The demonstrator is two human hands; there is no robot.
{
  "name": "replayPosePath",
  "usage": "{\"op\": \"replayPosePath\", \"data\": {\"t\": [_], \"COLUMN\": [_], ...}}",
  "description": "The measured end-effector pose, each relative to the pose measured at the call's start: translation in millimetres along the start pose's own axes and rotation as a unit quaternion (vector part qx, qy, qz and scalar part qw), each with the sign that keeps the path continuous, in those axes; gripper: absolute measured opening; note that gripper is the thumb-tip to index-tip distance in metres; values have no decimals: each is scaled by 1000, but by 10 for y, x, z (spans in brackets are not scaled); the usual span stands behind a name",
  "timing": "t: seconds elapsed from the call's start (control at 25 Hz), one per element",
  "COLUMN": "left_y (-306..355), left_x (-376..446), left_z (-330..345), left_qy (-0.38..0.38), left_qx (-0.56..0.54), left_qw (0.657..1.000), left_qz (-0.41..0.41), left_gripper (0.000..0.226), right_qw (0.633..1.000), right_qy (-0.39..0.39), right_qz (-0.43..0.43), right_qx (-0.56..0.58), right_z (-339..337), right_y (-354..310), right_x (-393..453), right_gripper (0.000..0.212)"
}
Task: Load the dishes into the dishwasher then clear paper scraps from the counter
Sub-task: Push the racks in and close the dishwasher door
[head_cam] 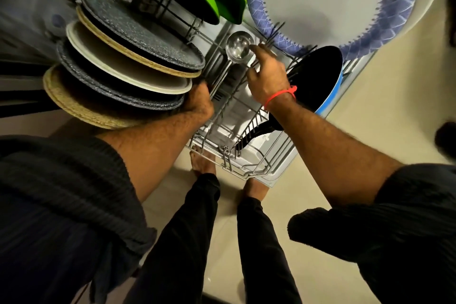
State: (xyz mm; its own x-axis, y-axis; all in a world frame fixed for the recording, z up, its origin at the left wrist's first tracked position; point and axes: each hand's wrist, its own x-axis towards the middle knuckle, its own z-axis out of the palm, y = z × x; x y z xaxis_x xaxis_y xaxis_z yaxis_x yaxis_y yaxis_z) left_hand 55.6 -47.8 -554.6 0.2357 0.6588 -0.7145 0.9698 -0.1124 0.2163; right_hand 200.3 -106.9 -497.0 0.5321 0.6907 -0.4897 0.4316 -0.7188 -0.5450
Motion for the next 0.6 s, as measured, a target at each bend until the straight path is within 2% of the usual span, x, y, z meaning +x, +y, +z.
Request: {"op": "replayPosePath", "data": {"t": [0.12,0.24,0.48,0.6], "left_y": [48,133,373,519], "left_x": [-201,-526,-1276,-1613], "left_z": [-109,-182,20,312], "left_qy": [-2,22,125,179], "left_qx": [-20,-58,-167,-188], "left_qw": [999,998,975,962], "left_qz": [-42,-25,79,87], "left_gripper": [52,59,42,41], "right_qw": [998,994,980,970], "right_qy": [32,67,136,174], "right_qz": [-52,-90,-140,-148], "right_qx": [2,7,39,81], "right_z": [-243,-536,-1036,-1308], "right_y": [-71,-51,280,696], "right_x": [-151,-349,-580,-647], "right_gripper": [53,45,38,34]}}
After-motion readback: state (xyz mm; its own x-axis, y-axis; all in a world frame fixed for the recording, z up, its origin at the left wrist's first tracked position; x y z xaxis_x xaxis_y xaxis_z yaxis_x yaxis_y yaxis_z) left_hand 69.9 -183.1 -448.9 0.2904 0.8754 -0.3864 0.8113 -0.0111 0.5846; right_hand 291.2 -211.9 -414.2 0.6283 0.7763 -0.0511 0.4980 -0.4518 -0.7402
